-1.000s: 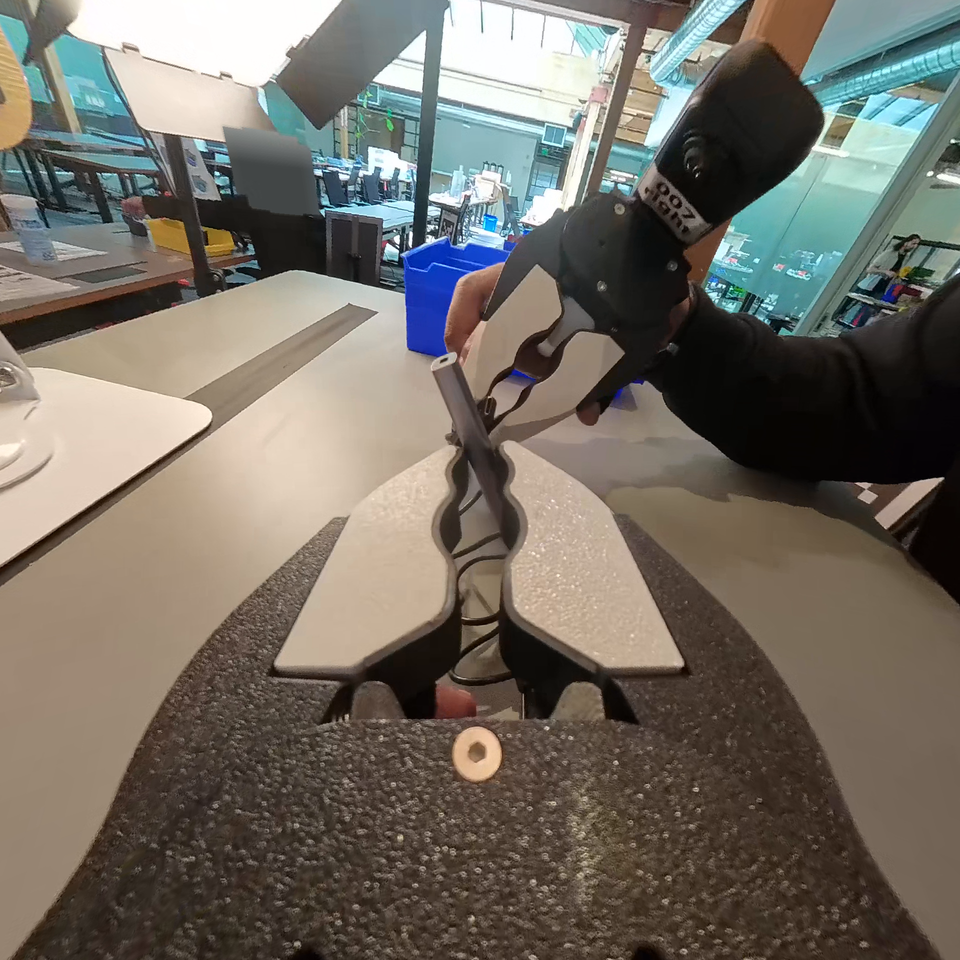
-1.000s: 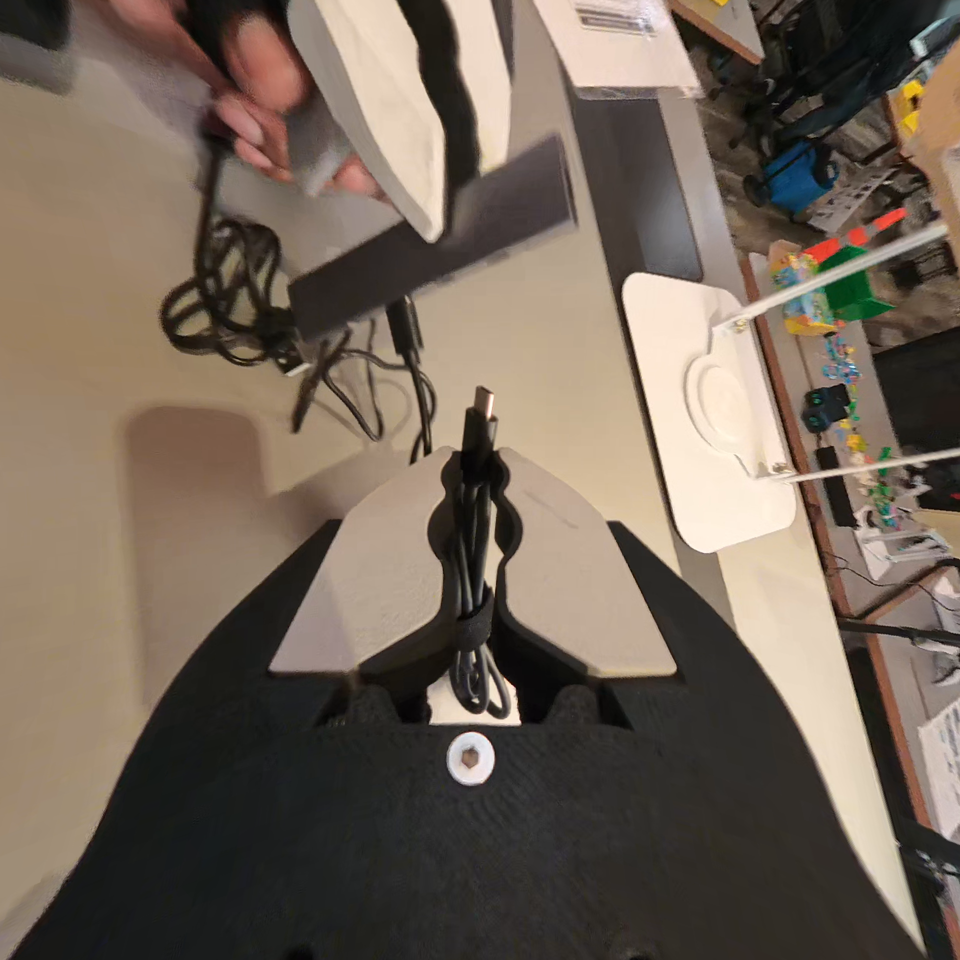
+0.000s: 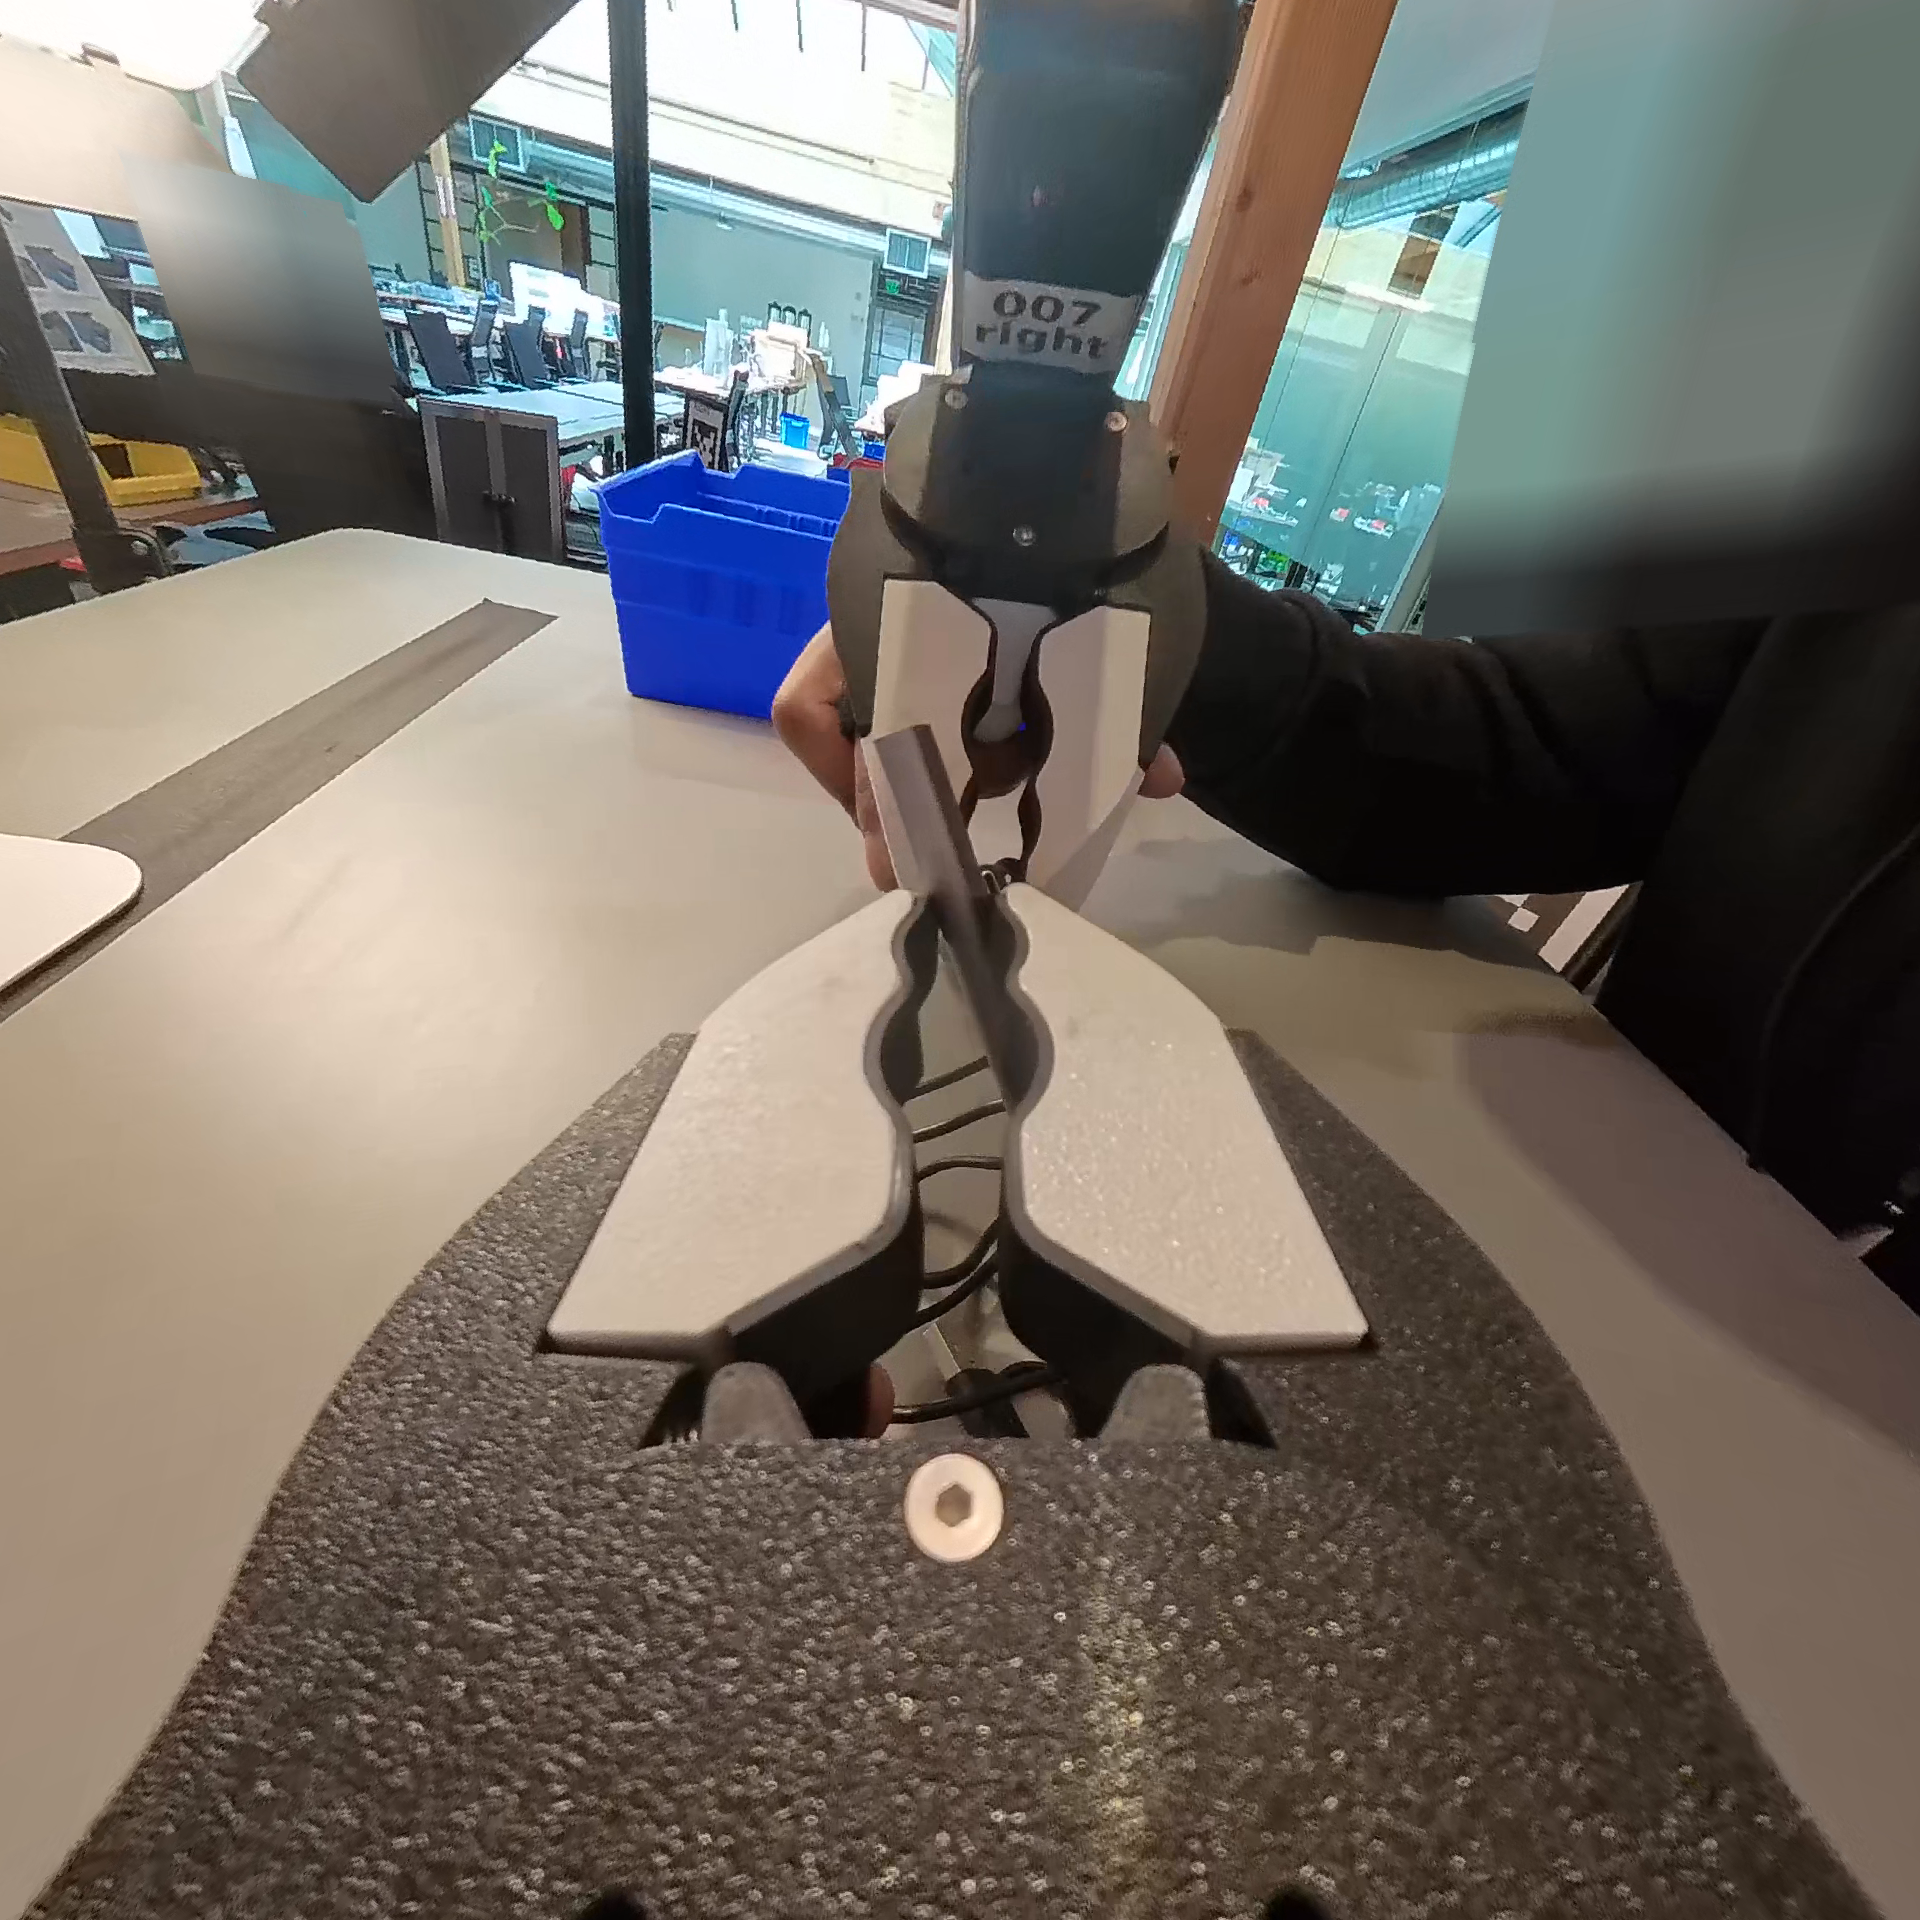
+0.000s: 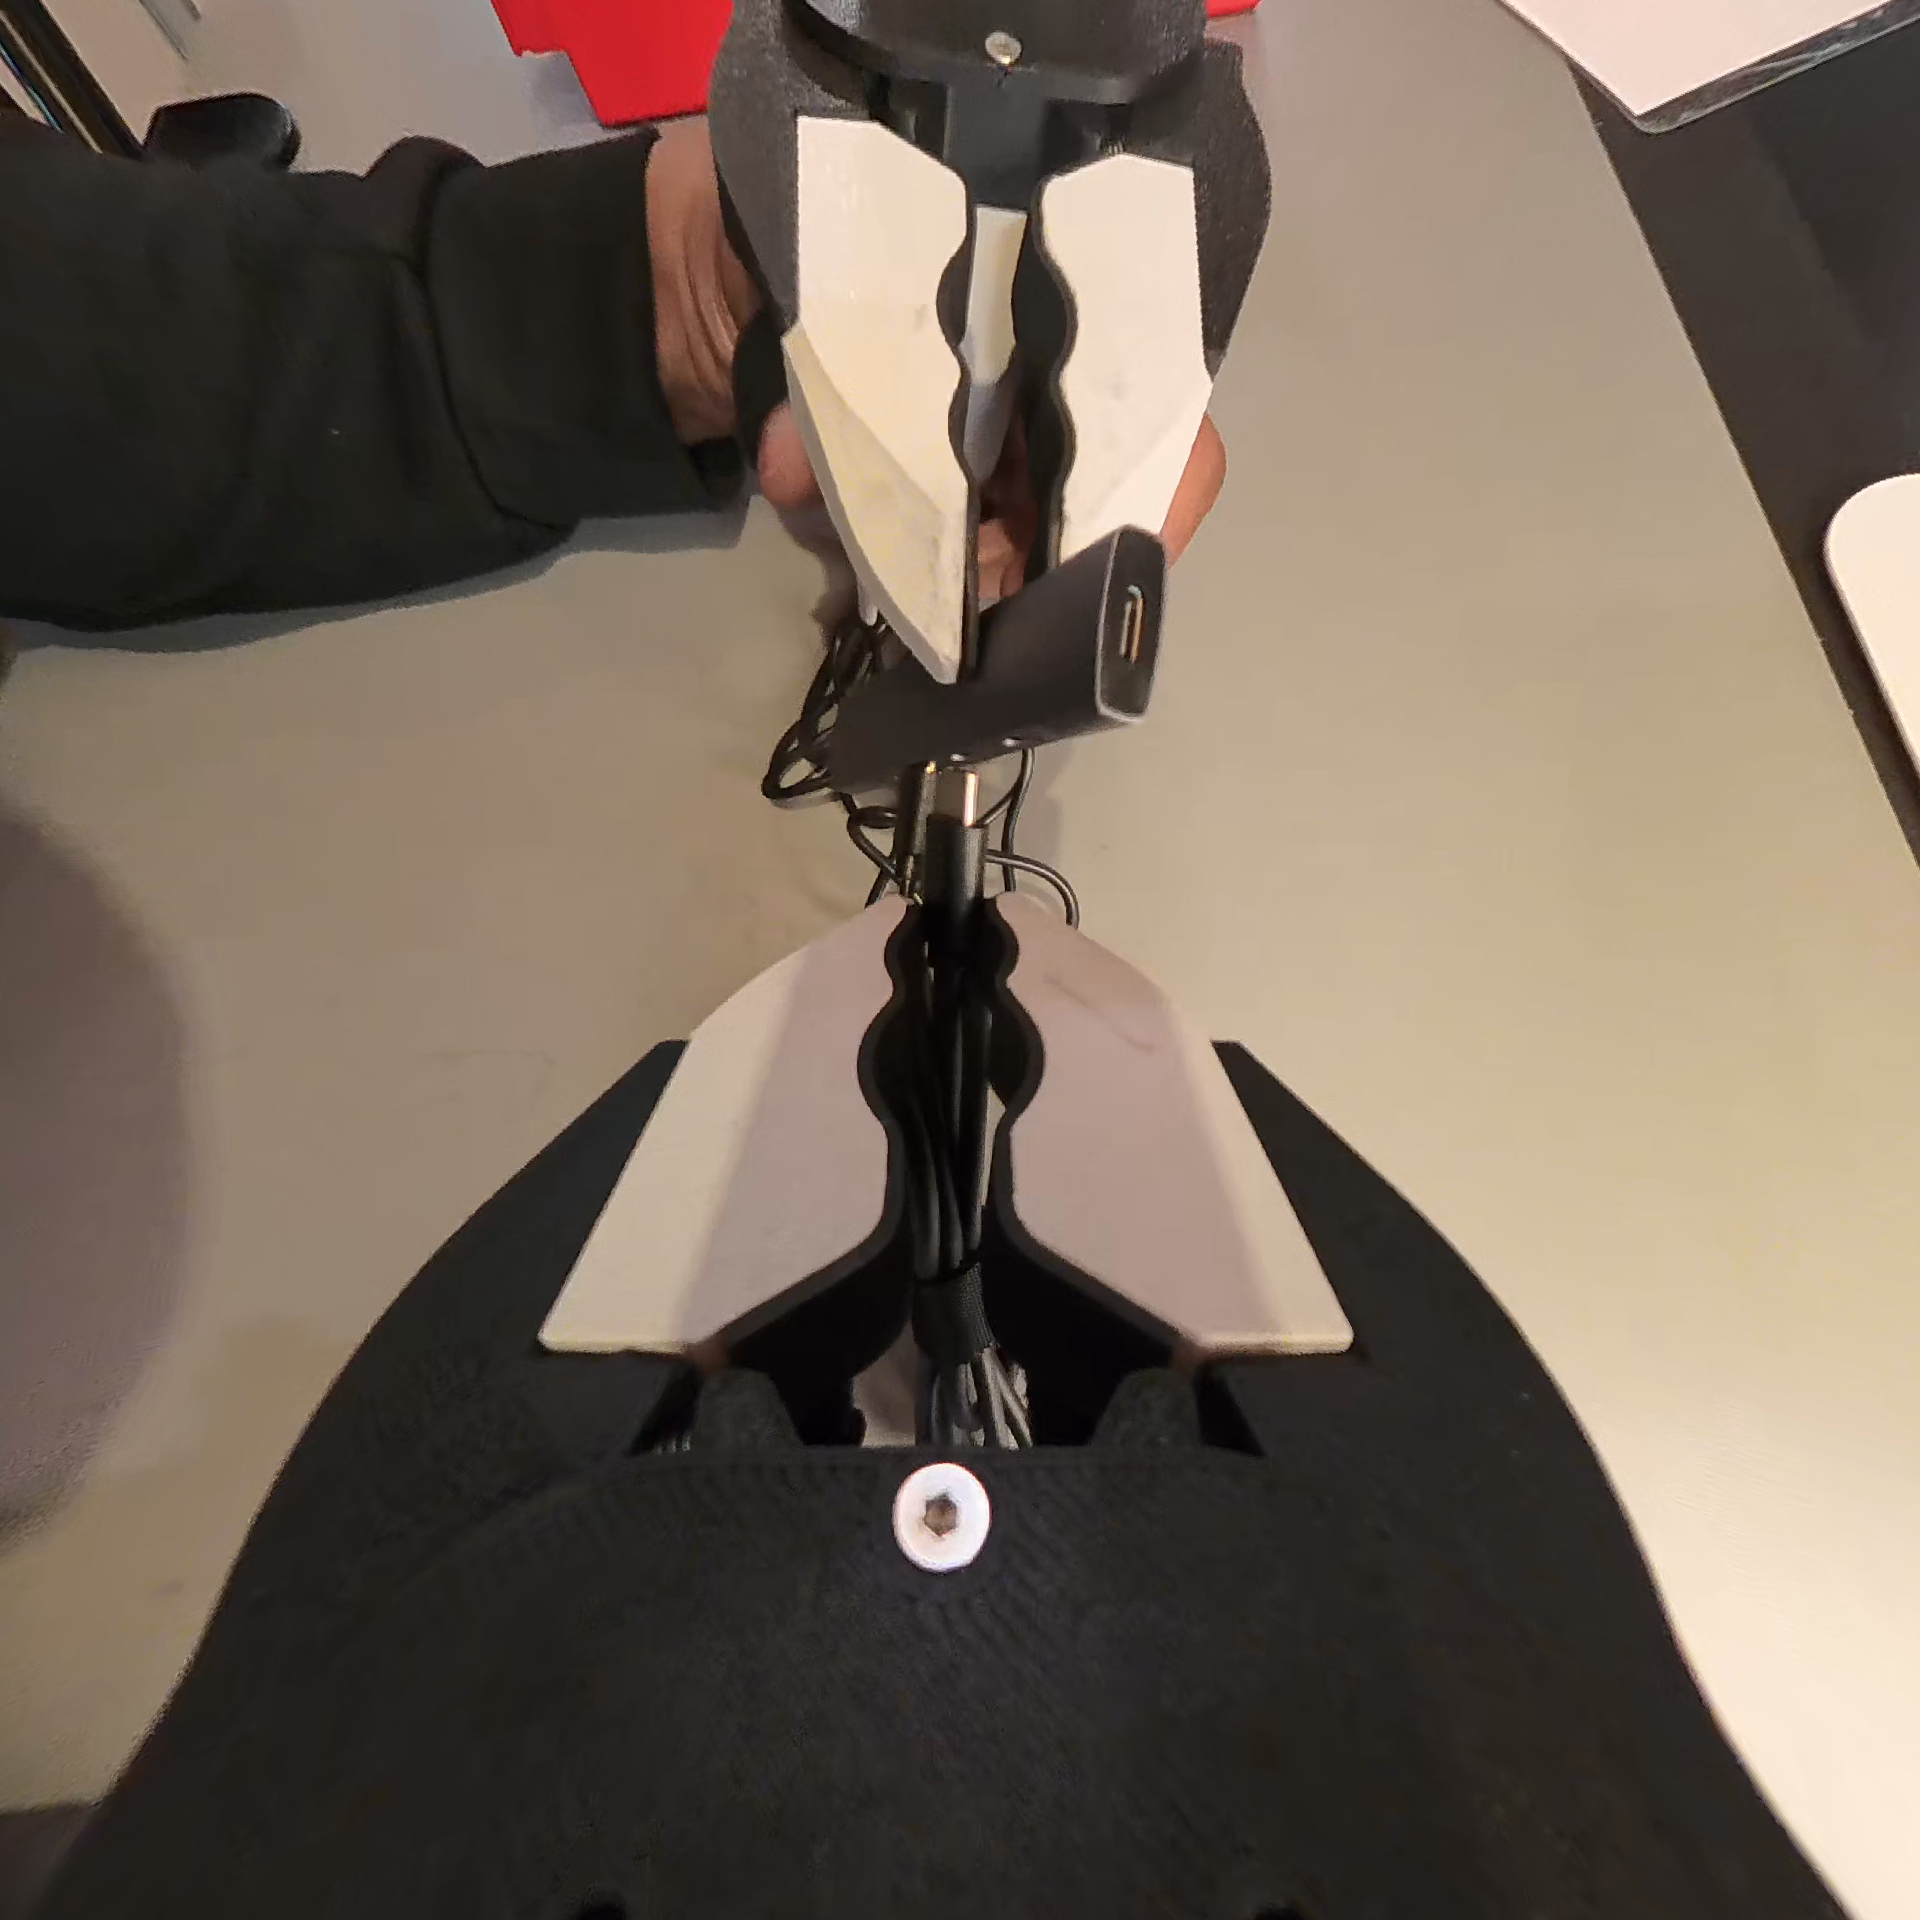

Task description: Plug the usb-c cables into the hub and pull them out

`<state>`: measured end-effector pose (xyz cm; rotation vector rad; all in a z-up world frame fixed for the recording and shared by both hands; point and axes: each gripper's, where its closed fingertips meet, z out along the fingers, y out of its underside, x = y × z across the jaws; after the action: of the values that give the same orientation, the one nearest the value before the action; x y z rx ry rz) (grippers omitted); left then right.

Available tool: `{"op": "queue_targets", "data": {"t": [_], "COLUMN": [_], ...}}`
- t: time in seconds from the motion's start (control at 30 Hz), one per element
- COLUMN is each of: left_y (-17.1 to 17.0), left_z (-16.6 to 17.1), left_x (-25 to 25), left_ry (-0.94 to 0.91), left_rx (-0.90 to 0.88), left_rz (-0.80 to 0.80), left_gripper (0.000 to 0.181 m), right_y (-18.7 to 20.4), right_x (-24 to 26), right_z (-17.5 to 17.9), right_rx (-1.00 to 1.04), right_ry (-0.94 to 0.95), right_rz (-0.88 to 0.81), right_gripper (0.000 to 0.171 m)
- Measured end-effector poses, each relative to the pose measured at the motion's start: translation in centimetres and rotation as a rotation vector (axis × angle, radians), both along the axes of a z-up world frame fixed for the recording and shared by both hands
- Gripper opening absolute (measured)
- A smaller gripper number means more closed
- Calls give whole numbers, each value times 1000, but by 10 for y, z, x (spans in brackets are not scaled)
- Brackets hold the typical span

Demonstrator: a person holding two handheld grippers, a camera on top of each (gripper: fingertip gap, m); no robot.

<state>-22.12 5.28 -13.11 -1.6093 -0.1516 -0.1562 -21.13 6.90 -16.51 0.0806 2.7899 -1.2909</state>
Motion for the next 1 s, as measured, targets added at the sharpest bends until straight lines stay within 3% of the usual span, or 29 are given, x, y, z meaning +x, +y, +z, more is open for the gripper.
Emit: {"op": "queue_targets", "data": {"t": [0.03, 1.0], "left_y": [0, 7], "left_z": [0, -9], "left_x": [0, 4], "left_ry": [0, 25], "left_rx": [1, -71], "left_rz": [-3, -14], "left_gripper": [10, 10], "right_y": [0, 3], "right_x": [0, 2], "right_z": [0, -13], "right_rx": [2, 86], "right_ry": [-2, -43], "right_rz": [-1, 1], "right_gripper": [9, 9]}}
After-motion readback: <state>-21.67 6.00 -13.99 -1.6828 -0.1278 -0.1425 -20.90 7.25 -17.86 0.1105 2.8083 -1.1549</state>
